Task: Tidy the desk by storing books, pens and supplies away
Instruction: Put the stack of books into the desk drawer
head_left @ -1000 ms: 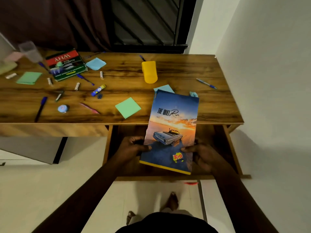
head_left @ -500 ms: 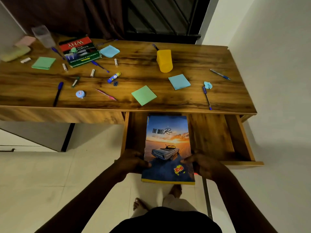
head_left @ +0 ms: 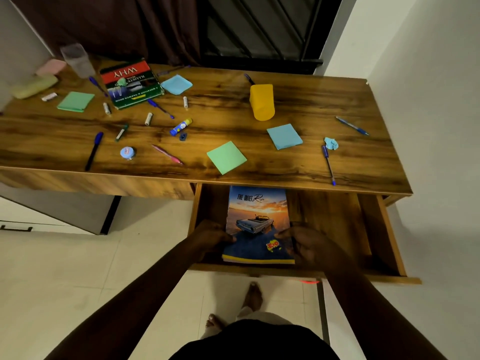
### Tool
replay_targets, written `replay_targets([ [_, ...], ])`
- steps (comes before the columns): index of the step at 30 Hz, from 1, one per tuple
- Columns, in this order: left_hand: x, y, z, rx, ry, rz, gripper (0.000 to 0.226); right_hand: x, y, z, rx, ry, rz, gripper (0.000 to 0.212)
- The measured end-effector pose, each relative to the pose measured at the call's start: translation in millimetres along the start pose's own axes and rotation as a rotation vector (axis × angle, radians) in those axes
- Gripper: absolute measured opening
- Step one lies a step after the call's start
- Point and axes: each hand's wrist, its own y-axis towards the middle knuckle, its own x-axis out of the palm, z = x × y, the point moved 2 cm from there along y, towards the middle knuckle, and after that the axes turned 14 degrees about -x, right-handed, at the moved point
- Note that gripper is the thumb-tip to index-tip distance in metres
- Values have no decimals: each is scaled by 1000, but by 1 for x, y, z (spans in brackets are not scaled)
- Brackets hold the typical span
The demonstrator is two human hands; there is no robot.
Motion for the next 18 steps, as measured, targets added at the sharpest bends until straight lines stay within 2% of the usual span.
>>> replay_targets([
  [2, 5, 14, 7, 3, 14, 51, 28, -3, 19, 2, -14, -25, 11, 13],
  [5, 11, 32, 10, 36, 71, 173, 24, -7, 42, 9, -24, -102, 60, 25],
  [11, 16, 49, 18, 98, 387, 389, 18, -13, 72, 18, -62, -261, 87, 34],
  [15, 21, 52, 18, 108, 430, 430, 19, -20, 80, 23, -92, -360, 76, 50],
  [18, 20, 55, 18, 86, 435, 433, 21, -28, 97, 39, -142, -414, 71, 71],
])
